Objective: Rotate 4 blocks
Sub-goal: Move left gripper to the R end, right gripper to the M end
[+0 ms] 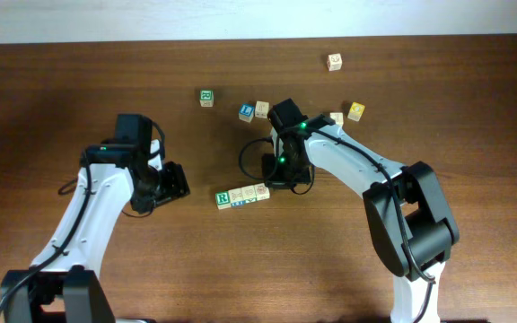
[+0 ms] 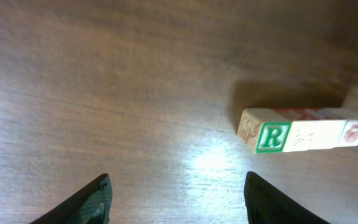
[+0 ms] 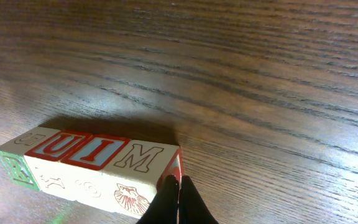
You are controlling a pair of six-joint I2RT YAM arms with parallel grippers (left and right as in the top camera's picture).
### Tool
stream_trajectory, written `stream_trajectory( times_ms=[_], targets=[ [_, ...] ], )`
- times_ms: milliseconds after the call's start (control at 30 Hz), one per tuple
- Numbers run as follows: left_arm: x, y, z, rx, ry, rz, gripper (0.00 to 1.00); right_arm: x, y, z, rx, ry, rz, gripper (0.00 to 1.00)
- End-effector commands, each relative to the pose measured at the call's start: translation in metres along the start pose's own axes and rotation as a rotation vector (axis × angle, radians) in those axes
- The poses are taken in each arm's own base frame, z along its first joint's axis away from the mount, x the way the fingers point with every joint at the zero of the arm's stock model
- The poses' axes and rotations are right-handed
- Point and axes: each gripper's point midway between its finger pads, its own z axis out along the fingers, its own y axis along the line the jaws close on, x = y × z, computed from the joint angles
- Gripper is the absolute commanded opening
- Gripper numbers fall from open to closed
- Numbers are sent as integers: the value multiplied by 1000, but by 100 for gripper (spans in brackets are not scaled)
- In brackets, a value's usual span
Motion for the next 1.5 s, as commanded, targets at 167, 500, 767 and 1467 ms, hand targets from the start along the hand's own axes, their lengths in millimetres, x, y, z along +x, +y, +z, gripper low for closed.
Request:
stream_trajectory(
  times_ms=[167,500,767,1467],
  targets=[
    [7,1,13,1,35,-64,66,9,3,5,-20,38,56,4],
    [-7,-4,14,21,-20,-52,67,19,2,4,-17,80,105,5],
    [-13,-6,13,31,-46,-47,67,28,12,9,-10,97,80,5],
    [-6,-4,14,19,-15,-43,49,-11,14,-118,-94,-193,-1,4]
  ],
)
